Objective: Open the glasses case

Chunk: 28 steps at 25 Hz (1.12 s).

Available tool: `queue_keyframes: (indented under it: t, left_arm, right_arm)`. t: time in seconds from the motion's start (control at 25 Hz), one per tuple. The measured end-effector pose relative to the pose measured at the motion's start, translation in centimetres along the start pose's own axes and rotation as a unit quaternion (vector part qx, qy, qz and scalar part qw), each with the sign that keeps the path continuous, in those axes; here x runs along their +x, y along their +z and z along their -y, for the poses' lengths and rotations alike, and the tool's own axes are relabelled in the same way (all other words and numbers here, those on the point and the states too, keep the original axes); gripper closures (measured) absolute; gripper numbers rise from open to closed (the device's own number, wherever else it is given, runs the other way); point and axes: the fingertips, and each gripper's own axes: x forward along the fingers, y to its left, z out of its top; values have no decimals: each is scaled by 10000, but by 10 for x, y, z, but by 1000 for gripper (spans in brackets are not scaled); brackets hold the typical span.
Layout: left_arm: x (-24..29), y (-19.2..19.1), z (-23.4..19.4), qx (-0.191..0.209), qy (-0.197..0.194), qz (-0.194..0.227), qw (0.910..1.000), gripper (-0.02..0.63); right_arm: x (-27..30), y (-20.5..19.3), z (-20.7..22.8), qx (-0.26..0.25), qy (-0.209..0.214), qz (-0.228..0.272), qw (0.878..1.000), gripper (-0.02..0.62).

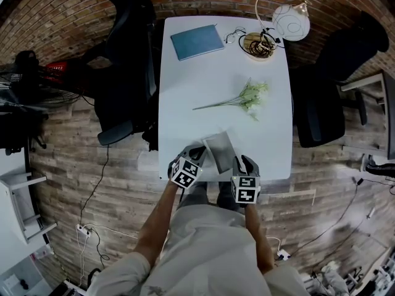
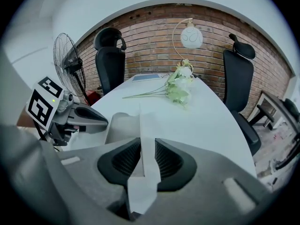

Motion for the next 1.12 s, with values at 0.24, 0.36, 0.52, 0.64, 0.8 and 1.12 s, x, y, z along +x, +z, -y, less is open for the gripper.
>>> queue_keyframes:
  t: [0.24,0.36,0.52,0.64,0.8,1.12]
  left_arm:
    - [-3,4,-1,-46,54,100,9999,598]
    - [-5,8,-1,-36,70,150,9999,598]
    - [-11,11,-2,-26,107,243,9996,598]
    - [-22,21,-4,-30,177,444,9989,598]
    - [-45,48,-8,16,307,882,9956,598]
    - [-101,104,-9,179,506,1782,9825,598]
  right_arm:
    - [-6,8,-5,-266,-39,200,9994,495]
    - [-8,11,-5,-265,-57,256,9993,495]
    - [-11,13,-7,-286,-109,308,9991,495]
    - [-17,26,-11,-346,-120,539,9979,495]
    - [-31,53,-17,-610,-139,1003,9930,495]
    - [-84,121,-39,-857,-55,2006,9759,495]
